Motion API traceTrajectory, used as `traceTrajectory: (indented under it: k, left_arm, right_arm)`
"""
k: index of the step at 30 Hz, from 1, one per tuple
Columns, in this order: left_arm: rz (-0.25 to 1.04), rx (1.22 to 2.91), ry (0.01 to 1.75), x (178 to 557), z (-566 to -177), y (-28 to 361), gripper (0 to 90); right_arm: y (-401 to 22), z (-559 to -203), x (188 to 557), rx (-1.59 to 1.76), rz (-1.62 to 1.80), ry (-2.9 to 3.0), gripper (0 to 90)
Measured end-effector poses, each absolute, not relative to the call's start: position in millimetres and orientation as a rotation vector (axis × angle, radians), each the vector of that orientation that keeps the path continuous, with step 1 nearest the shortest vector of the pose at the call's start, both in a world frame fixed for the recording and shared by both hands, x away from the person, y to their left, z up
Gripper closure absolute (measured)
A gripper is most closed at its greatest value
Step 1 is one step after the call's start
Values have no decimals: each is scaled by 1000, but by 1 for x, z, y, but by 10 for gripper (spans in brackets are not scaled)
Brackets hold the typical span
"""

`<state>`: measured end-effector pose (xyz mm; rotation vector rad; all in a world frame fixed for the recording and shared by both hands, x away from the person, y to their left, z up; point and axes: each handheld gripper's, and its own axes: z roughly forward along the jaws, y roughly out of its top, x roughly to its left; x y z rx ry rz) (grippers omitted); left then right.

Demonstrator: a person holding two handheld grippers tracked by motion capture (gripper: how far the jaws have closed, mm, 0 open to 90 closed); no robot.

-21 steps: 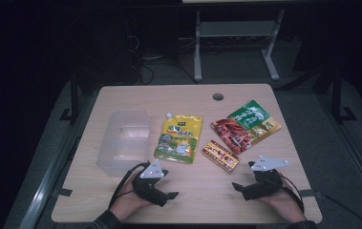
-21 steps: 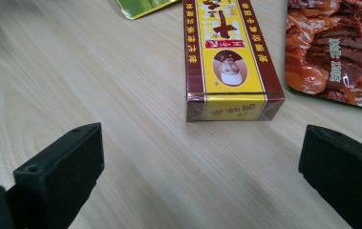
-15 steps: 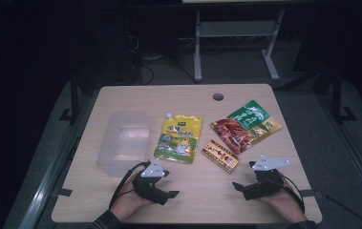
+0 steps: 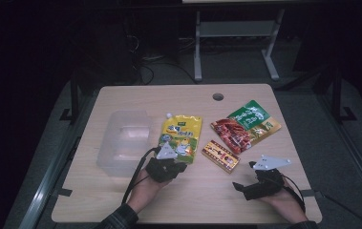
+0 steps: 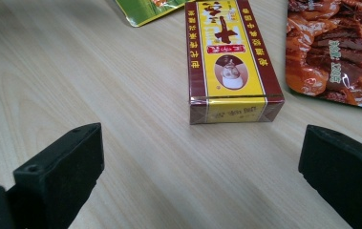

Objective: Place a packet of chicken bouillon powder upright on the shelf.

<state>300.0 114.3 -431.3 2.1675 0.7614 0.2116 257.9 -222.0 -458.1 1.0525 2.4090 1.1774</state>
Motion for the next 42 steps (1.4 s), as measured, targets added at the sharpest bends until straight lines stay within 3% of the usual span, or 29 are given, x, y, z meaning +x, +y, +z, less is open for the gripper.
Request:
traceTrajectory:
  k: [14,24,42]
  left_arm:
    - [390,2148,937,356,-432,88,898]
    - [476,2137,1074,391,-439,89,898]
    - [455,2178,1144,384,-453,91,900]
  right_arm:
    - [-222,-456,261,1041,1197,2426,12]
    - [-223,-456,260,1050,1204,2427,14]
    - [-223,-457,260,1043,1196,2439,15]
